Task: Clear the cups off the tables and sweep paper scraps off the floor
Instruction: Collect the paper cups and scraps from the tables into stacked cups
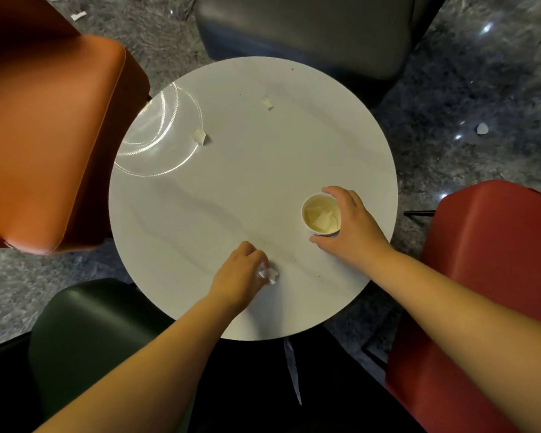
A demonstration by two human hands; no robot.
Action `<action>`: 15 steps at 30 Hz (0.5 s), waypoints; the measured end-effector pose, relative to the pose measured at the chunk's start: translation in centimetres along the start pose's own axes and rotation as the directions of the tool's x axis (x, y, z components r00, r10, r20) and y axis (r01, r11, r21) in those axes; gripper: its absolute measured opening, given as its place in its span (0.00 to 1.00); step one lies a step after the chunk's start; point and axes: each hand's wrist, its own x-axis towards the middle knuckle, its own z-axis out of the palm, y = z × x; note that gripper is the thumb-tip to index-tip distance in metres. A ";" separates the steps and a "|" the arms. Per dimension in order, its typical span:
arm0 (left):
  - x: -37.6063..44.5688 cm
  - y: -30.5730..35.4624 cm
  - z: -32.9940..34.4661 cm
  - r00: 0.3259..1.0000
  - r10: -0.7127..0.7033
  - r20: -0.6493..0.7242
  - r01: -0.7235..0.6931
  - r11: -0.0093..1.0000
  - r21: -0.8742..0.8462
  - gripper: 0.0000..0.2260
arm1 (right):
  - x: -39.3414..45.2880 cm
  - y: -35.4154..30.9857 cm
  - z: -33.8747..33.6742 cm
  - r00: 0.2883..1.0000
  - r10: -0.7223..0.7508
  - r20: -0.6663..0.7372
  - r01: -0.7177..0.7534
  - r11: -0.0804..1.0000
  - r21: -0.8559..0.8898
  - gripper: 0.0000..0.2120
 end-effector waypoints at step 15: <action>1.2 4.5 -4.4 0.834 -0.103 -0.543 -0.109 0.932 -0.345 0.05 | 0.9 -2.1 0.6 0.999 -0.011 0.052 0.011 1.000 -0.007 0.41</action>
